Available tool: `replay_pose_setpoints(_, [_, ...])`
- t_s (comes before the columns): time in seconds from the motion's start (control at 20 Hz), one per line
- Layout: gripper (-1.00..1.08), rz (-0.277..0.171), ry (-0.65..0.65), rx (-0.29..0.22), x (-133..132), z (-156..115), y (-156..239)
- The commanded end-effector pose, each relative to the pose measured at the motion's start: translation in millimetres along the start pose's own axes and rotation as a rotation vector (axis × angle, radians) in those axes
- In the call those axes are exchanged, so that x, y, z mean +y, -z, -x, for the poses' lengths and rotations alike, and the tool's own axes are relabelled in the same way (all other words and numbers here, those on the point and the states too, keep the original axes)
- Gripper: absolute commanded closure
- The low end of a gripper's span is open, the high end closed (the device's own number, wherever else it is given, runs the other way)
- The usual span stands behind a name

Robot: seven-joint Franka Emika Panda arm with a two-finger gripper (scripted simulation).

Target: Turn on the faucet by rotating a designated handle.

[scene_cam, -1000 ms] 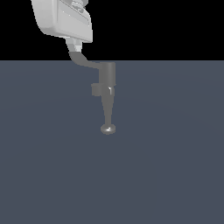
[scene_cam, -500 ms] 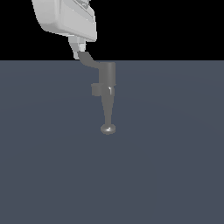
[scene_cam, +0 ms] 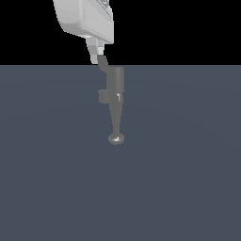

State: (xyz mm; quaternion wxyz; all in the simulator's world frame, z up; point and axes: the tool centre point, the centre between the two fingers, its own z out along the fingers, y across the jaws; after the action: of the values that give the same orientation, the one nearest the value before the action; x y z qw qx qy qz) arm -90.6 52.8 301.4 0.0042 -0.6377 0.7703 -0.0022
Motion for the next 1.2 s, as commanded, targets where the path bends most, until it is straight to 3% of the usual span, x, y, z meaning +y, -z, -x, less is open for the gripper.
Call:
replay_pose_setpoints(0.0, [1.08,0.005,-0.017,0.002,-1,-24,-2])
replay_pose_setpoints(0.3, [1.08,0.008,-0.019,0.003,0,-61,-3])
replay_pose_setpoints(0.35, [1.08,0.008,-0.019,0.003,0,-61,-3])
replay_pose_setpoints(0.4, [1.08,0.0,0.011,0.001,1,-40,0])
replay_pose_setpoints(1.15, [1.08,0.005,-0.008,0.003,-40,-93,-2])
